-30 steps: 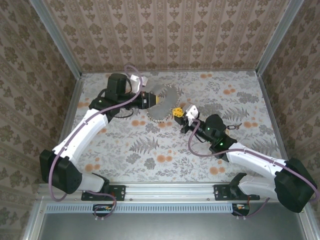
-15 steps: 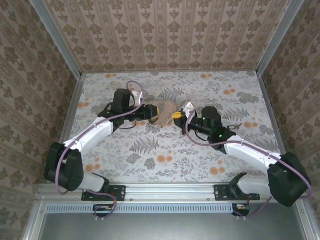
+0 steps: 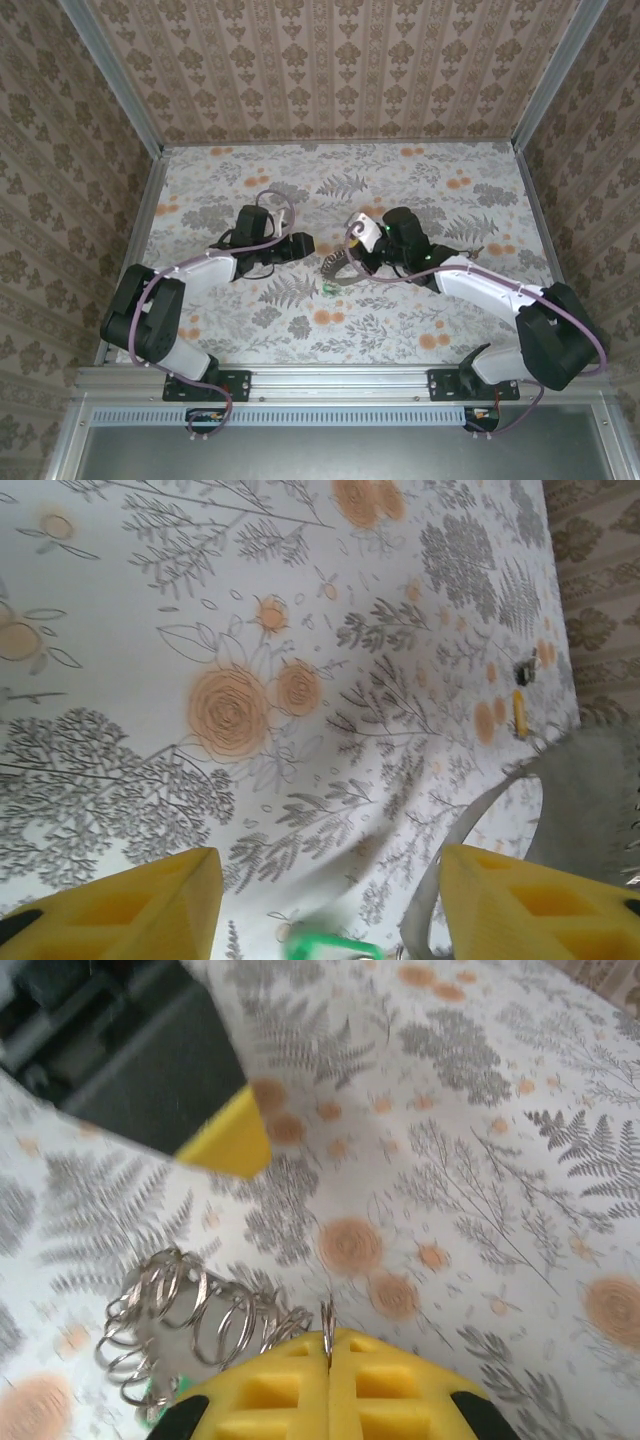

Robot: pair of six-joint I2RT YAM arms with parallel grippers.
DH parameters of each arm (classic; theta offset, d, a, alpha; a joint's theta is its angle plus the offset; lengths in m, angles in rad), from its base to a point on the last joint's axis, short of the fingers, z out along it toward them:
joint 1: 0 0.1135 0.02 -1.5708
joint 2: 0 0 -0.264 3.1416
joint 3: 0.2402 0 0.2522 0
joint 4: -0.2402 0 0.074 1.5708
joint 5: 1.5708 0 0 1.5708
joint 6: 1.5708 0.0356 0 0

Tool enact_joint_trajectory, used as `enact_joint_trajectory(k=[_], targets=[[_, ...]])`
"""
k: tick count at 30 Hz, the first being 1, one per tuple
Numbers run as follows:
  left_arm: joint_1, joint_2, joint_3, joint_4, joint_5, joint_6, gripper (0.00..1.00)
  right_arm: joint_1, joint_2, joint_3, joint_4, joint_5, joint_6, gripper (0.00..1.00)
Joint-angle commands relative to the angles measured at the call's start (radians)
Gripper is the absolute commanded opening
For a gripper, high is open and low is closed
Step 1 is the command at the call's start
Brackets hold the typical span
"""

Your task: Put the keys on the keyring

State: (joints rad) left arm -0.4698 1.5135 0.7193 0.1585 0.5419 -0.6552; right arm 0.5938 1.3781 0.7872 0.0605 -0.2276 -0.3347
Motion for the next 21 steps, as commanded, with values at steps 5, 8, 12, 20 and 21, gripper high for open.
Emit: enact_joint_trajectory(k=[5,8,12,20,21], targets=[[0.007,-0.146,-0.044,-0.032,-0.178,0.088,0.65,0.203,0.104,0.105,-0.158,0.434,-0.352,0.0],[0.007,-0.209,-0.062,-0.046,-0.216,0.118,0.65,0.256,0.119,0.096,-0.127,0.511,-0.394,0.0],[0.043,-0.297,-0.085,-0.066,-0.265,0.17,0.66,0.283,0.093,0.078,-0.076,0.529,-0.383,0.0],[0.053,-0.404,-0.111,-0.017,-0.215,0.32,0.65,0.13,-0.051,0.002,-0.08,-0.108,-0.17,0.0],[0.053,-0.411,-0.12,0.001,-0.2,0.335,0.65,0.103,-0.055,-0.001,-0.077,-0.178,-0.136,0.0]])
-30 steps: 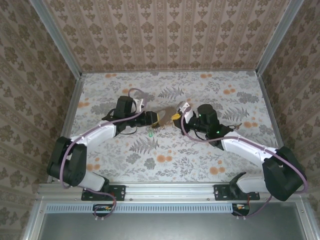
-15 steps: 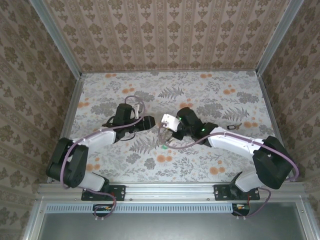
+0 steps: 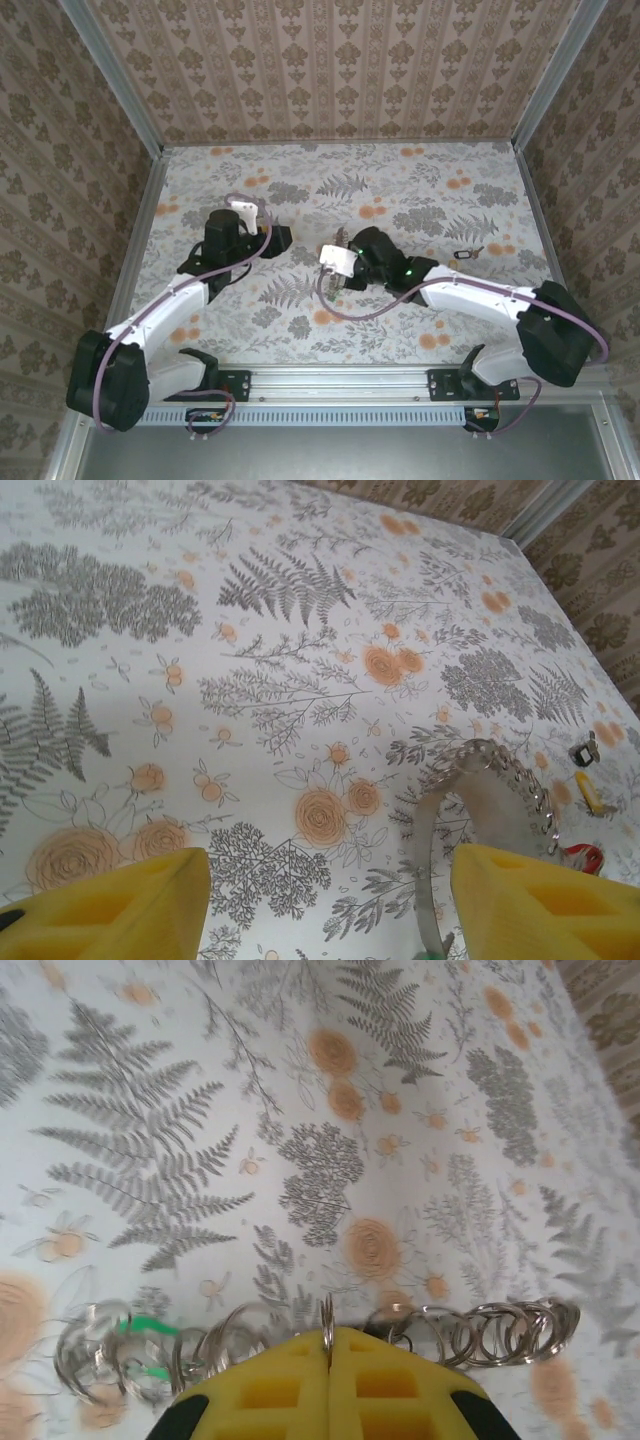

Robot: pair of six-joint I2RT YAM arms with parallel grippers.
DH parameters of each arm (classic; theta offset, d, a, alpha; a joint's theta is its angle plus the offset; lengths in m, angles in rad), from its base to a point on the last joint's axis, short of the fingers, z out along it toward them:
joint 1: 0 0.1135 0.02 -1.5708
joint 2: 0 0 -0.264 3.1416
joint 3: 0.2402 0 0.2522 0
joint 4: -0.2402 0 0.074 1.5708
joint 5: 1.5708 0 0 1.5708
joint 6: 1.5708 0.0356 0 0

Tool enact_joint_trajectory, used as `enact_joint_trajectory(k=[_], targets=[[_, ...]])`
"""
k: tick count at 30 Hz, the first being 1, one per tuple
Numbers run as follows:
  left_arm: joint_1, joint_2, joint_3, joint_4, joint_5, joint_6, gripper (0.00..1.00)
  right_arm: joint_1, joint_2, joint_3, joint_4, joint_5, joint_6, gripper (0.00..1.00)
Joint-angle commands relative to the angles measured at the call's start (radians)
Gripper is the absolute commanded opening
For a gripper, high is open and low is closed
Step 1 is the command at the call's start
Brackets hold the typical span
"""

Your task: Put the keys on the keyring

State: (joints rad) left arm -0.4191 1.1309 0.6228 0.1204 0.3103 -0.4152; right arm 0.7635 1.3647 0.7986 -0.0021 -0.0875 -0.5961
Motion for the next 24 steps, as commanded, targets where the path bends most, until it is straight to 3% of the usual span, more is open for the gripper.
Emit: enact_joint_trajectory(k=[1,6,14,18,22,24], targets=[[0.002,-0.035,-0.034,0.073,0.062,0.114,0.65,-0.09,-0.043,-0.02,-0.009,-0.374,0.147,0.0],[-0.003,-0.032,-0.054,0.192,0.262,0.238,0.61,-0.152,-0.039,-0.025,-0.023,-0.527,0.158,0.0],[-0.022,0.049,0.033,0.094,0.511,0.457,0.44,-0.247,-0.029,-0.059,0.096,-0.651,0.183,0.0],[-0.031,0.074,0.072,0.058,0.494,0.487,0.44,-0.249,-0.023,-0.078,0.153,-0.554,0.175,0.0],[-0.068,0.091,0.075,0.086,0.453,0.469,0.44,-0.188,-0.027,-0.131,0.226,-0.306,0.077,0.0],[-0.077,0.099,0.077,0.089,0.454,0.48,0.44,-0.188,-0.027,-0.136,0.235,-0.308,0.074,0.0]])
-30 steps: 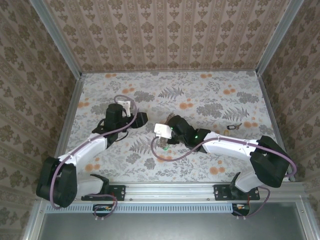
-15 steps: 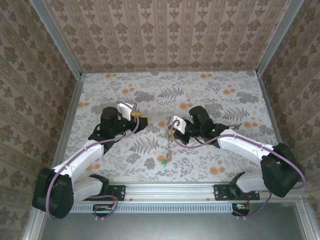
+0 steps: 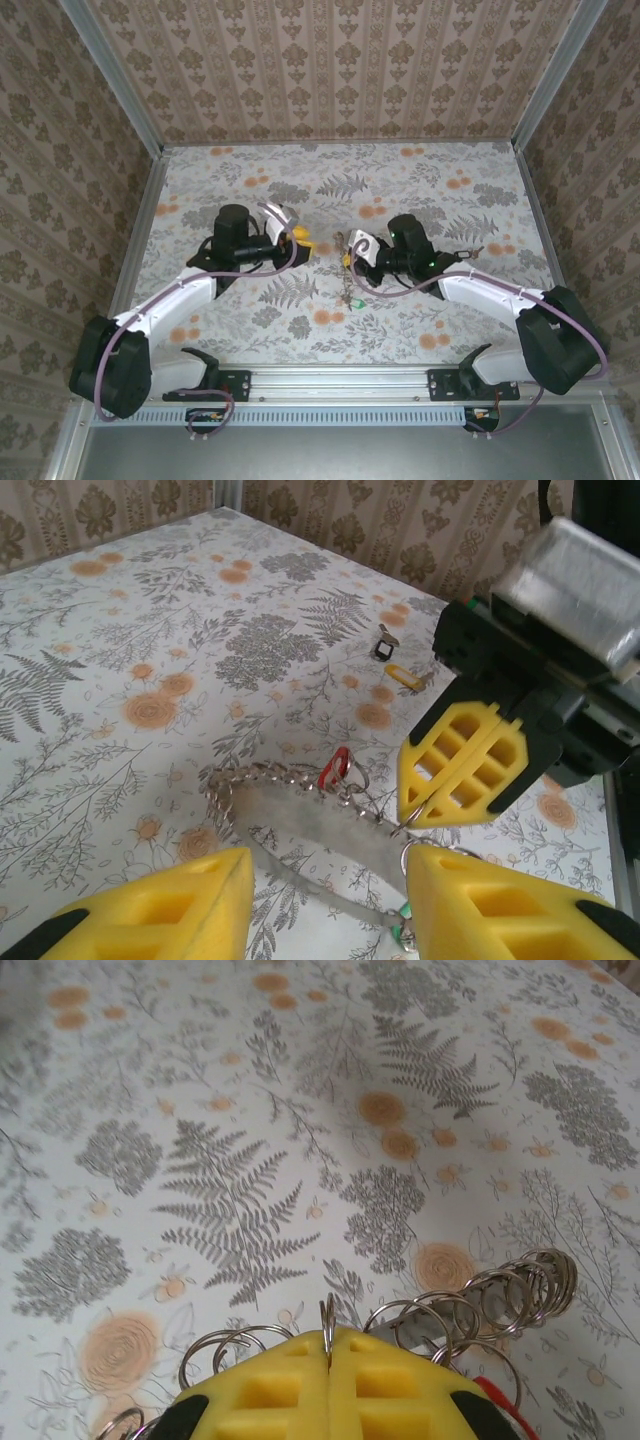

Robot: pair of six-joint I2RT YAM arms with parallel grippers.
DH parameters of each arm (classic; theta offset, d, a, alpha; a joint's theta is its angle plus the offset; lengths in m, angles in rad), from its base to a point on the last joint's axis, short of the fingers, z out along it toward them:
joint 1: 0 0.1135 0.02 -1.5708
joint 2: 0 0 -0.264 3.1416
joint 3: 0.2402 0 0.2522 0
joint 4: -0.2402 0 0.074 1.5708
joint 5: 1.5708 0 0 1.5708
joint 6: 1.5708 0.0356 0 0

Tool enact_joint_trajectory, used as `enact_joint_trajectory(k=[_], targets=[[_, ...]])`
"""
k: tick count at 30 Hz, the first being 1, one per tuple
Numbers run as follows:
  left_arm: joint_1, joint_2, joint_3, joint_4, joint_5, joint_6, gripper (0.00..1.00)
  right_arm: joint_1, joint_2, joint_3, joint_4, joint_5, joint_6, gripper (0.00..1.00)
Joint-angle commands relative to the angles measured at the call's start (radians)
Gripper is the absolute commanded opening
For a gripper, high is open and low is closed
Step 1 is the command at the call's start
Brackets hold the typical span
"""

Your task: Put the keys on the keyring

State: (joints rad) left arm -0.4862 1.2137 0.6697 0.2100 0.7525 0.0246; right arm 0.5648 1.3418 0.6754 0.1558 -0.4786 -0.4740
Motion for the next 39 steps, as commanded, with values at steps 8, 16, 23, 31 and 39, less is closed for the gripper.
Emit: enact_joint_trajectory(k=[8,16,23,31,39], targets=[[-0.033,0.116,0.072,0.01,0.112,0.089,0.3,-0.048,0.022,-0.012,0.141,-0.201,0.043,0.0],[-0.068,0.151,0.11,-0.082,0.161,0.294,0.32,-0.108,0.075,0.022,0.162,-0.368,0.09,0.0],[-0.07,0.194,0.128,-0.083,0.166,0.335,0.3,-0.141,0.107,0.063,0.147,-0.461,0.097,0.0],[-0.071,0.237,0.139,-0.043,0.173,0.351,0.25,-0.156,0.144,0.088,0.166,-0.508,0.092,0.0],[-0.071,0.278,0.179,-0.087,0.204,0.399,0.23,-0.158,0.181,0.122,0.163,-0.522,0.09,0.0]])
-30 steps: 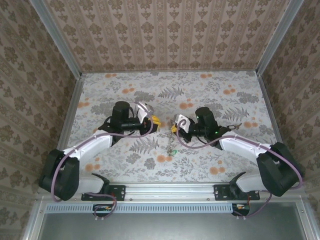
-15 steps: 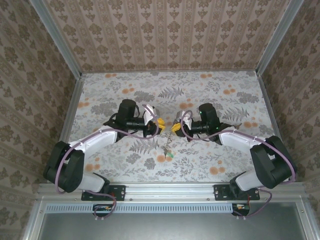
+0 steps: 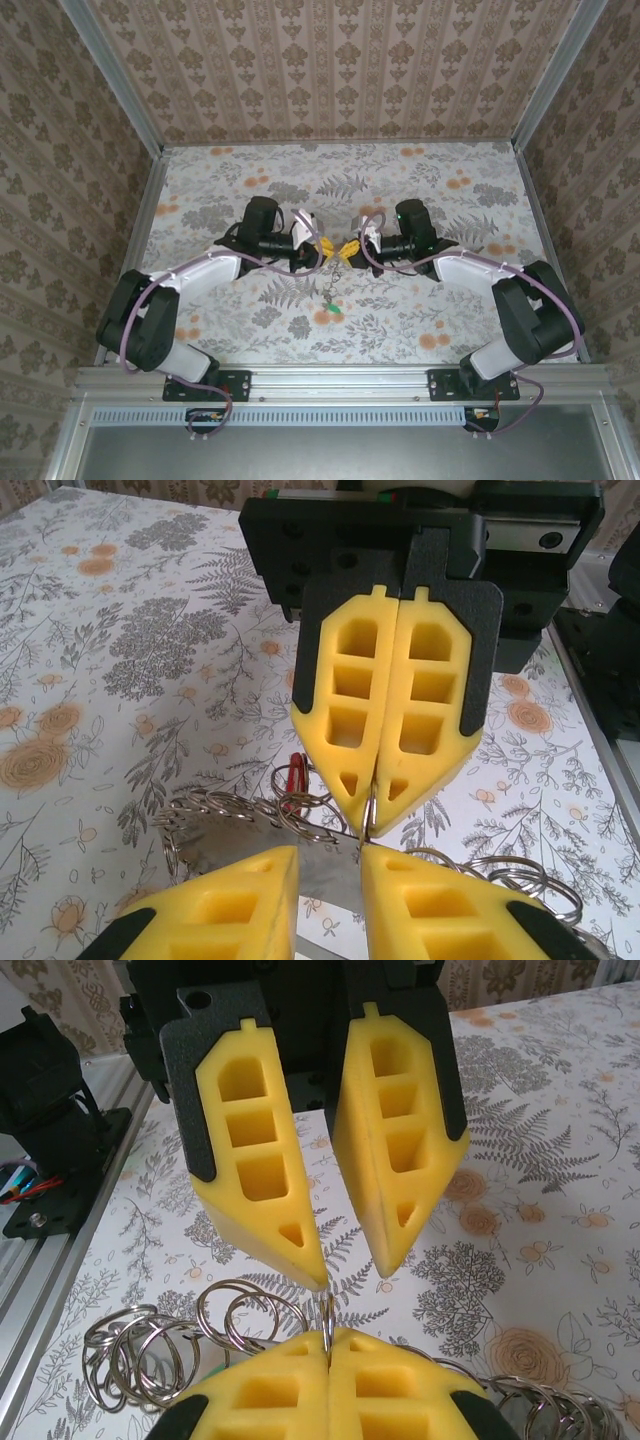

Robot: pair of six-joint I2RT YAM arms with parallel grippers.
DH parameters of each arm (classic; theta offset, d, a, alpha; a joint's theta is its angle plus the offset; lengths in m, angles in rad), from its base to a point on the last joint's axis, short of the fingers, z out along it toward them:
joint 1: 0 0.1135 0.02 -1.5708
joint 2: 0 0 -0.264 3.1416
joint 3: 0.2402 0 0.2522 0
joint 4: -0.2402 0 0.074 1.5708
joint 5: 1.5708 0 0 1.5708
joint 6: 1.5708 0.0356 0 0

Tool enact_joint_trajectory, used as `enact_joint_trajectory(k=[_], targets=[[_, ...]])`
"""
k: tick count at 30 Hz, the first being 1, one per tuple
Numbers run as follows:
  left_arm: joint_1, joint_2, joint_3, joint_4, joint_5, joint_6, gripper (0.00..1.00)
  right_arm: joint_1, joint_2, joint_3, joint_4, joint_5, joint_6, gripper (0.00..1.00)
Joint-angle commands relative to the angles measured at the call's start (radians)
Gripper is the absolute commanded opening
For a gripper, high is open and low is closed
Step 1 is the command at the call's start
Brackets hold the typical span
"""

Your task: Put the keys on the keyring

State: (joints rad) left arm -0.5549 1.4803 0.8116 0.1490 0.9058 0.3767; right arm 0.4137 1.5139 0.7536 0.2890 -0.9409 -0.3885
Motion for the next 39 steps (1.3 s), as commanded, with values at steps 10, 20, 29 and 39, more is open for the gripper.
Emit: enact_joint_trajectory(k=[10,20,29,39], targets=[[-0.002,0.035,0.074,-0.103,0.083,0.091,0.26,-0.007,0.025,0.057,0.03,-0.067,0.008,0.0],[-0.005,0.078,0.133,-0.166,0.114,0.114,0.17,-0.007,0.022,0.055,0.053,-0.099,0.031,0.0],[-0.006,0.077,0.145,-0.212,0.108,0.141,0.0,-0.005,0.009,0.064,-0.015,-0.055,-0.002,0.05],[-0.007,0.027,0.191,-0.349,0.022,0.235,0.0,0.036,-0.083,0.136,-0.44,0.252,-0.305,0.25]])
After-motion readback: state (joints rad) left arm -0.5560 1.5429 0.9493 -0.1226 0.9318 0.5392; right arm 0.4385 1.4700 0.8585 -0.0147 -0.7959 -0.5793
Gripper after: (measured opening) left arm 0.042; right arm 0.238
